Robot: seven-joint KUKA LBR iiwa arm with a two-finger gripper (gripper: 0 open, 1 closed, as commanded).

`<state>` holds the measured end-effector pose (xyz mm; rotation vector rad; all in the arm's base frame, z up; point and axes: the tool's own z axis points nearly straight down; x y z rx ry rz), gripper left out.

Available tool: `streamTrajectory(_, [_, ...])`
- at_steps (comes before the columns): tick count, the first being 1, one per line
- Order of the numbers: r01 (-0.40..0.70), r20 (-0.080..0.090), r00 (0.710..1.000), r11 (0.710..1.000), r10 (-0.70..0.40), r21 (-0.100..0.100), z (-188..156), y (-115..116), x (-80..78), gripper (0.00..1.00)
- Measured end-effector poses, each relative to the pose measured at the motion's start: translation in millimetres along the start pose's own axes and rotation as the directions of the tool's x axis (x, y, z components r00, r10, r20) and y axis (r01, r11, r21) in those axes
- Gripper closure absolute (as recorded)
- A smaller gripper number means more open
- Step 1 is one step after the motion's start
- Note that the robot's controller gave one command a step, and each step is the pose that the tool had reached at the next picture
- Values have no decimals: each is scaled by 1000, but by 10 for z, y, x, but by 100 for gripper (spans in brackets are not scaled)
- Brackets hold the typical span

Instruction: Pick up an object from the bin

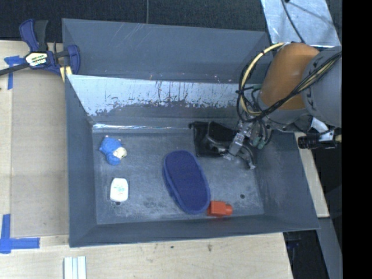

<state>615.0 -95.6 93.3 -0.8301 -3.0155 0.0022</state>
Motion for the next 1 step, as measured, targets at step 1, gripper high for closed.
streamTrajectory(1, [2, 12, 1000, 1000, -2, -4, -543, -13, 9, 100])
